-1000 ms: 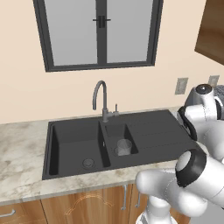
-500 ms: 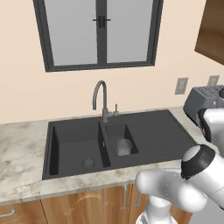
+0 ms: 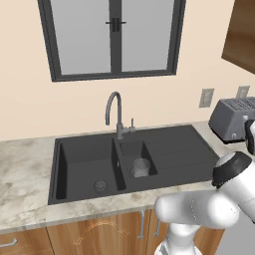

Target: Move any existing items from the left basin to the right basin for drying. Then move the mug from the counter to the left basin of the sink for washing.

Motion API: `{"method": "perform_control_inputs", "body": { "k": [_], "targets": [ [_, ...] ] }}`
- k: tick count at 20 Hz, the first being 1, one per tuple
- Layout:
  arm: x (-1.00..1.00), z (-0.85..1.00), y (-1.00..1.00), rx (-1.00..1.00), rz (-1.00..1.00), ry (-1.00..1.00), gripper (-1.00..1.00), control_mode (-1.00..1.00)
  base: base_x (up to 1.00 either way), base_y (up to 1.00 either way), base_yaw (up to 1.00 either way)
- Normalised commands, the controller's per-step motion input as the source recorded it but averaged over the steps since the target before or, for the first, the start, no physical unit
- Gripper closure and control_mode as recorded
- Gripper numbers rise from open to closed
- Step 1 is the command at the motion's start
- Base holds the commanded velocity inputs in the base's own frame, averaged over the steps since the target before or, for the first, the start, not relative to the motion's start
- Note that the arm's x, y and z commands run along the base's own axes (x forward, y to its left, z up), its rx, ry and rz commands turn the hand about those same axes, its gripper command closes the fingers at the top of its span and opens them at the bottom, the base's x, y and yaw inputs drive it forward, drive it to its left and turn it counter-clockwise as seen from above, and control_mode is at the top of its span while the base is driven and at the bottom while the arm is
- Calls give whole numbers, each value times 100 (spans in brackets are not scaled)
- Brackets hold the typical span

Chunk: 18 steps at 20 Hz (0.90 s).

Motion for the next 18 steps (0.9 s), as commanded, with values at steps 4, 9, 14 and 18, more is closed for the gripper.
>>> {"method": "perform_control_inputs", "body": {
  "k": [4,9,14,18],
  "targets": [
    [0,0,-63,0,0,12,-100,-100,0,0,0],
    [-2,-1,-35,0,0,13,-100,-100,0,0,0],
    [0,-1,-20,0,-1,10,-100,-100,0,0,0],
    [0,-12,-3,1,0,2,-100,-100,0,0,0]
  ]
}}
